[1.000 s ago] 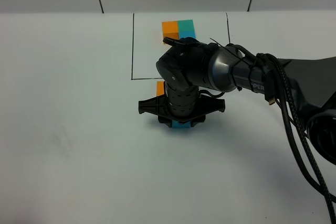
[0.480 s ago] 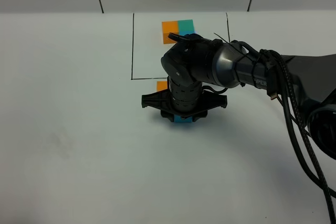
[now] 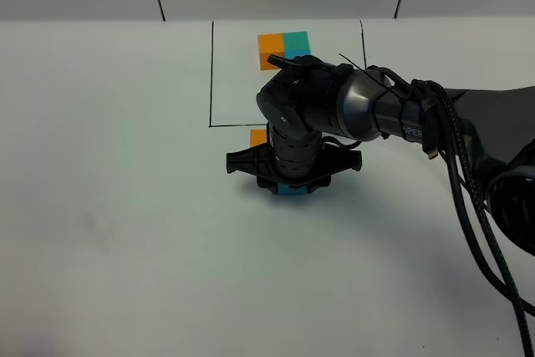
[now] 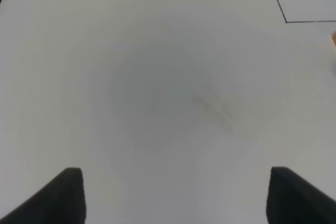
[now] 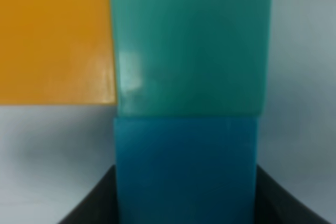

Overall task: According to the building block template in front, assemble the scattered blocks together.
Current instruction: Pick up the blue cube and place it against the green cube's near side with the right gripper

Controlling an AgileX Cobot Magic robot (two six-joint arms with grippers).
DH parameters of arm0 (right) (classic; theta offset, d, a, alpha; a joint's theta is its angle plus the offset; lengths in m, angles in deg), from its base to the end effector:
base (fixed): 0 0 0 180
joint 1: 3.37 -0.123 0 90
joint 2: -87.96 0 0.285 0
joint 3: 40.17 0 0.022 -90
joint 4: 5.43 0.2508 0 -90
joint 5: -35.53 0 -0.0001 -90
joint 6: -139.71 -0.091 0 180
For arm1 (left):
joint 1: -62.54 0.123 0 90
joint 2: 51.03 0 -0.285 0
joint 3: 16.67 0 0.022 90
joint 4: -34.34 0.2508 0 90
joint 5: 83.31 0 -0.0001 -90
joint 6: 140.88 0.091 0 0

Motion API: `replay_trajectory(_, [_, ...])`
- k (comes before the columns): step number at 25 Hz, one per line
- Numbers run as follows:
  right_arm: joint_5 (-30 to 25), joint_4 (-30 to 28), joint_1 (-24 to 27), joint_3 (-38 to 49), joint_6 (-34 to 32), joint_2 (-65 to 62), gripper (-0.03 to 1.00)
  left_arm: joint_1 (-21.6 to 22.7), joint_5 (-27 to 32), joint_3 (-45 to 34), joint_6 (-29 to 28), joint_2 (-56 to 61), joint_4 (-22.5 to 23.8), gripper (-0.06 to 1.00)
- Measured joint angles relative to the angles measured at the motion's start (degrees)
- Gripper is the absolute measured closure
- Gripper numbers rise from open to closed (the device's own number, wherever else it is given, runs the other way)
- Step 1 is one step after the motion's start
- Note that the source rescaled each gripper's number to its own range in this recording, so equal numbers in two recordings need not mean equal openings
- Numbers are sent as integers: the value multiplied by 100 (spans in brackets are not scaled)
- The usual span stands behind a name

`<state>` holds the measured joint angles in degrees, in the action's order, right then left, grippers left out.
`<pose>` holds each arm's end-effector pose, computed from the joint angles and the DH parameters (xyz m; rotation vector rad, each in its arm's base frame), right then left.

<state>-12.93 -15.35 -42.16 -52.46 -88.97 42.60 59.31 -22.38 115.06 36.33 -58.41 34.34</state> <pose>0.3494 0.2658 0.1212 0.0997 2.9286 0.0155 -0.0066 0.0004 0.2785 0.0078 2.0353 -0.0660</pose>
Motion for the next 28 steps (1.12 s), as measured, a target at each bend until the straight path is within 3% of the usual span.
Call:
replay_trajectory(8, [5, -51, 0, 0, 346, 12, 96, 0, 0, 0, 0, 0, 0, 40])
replay_trajectory(26, [74, 52, 54, 0, 403, 12, 96, 0, 0, 0, 0, 0, 0, 40])
replay_trajectory(28, [96, 52, 54, 0, 396, 26, 92, 0, 0, 0, -5, 0, 0, 40])
